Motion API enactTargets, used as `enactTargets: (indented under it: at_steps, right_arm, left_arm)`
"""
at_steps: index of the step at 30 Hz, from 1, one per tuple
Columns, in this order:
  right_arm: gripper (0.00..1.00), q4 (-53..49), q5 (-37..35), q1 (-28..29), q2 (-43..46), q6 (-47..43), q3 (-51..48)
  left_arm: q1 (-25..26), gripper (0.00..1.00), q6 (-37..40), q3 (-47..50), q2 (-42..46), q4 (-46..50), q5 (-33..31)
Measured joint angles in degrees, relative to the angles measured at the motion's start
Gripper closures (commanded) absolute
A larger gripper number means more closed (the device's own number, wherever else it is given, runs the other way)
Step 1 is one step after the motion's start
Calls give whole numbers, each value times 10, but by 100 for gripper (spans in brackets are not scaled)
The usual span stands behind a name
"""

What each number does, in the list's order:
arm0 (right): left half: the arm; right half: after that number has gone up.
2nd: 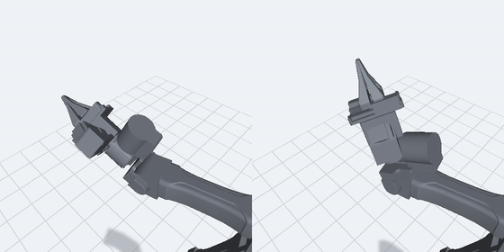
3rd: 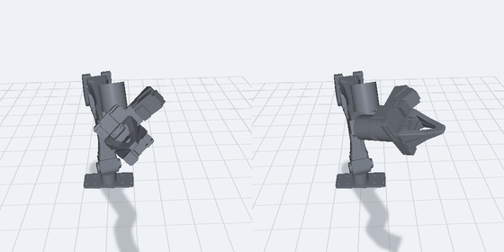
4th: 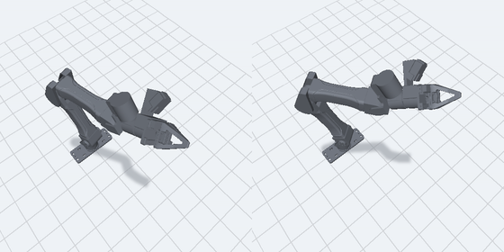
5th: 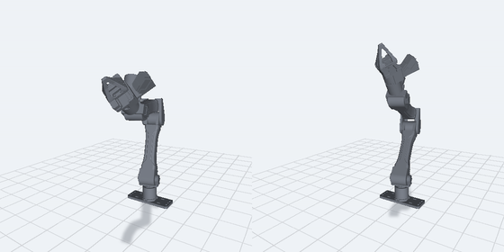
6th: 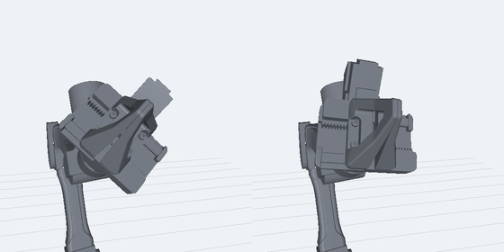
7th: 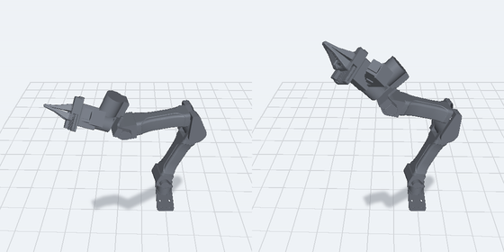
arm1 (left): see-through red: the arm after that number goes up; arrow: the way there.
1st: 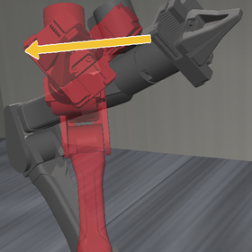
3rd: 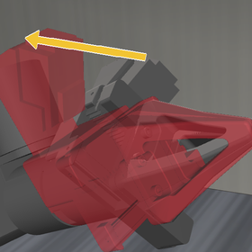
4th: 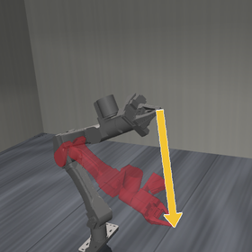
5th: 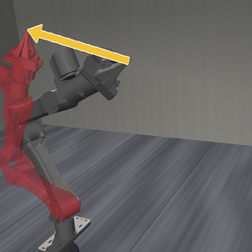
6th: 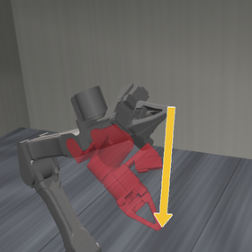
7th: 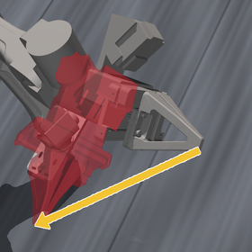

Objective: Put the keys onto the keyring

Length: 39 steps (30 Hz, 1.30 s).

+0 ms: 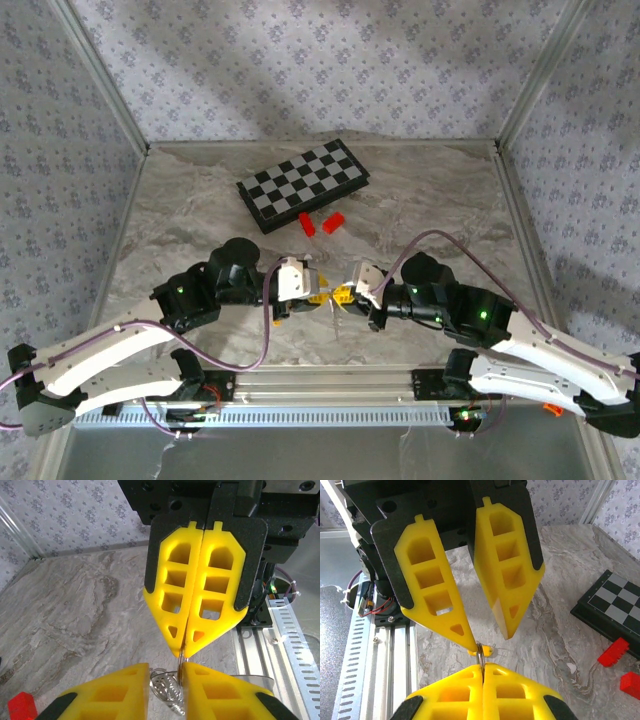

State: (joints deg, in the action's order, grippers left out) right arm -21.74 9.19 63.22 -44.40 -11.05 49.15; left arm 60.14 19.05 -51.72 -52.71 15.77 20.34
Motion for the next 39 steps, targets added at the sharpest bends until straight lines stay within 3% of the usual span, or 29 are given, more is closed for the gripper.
enactTargets:
  at_steps: [6,14,17,23,24,31,39]
  right_arm:
    - [100,0,-9,5,-2,0,0]
    - [100,0,-19,7,-5,0,1]
    - [100,0,-20,9,-6,-2,1]
    - [60,24,-12,11,20,2,-8]
    - [58,36,-8,12,33,5,-16]
    - [55,89,0,12,116,17,-63]
    - [55,126,22,12,136,27,-77]
  left_arm:
    - [0,78,-1,0,-17,7,5]
    - [0,99,-6,0,-23,10,15]
    - [0,100,-7,0,-22,10,15]
    - [0,100,-27,25,-6,-42,22]
    - [0,100,-33,38,0,-63,24]
    - [0,100,-83,120,19,-220,59]
    - [0,100,-122,126,21,-323,101]
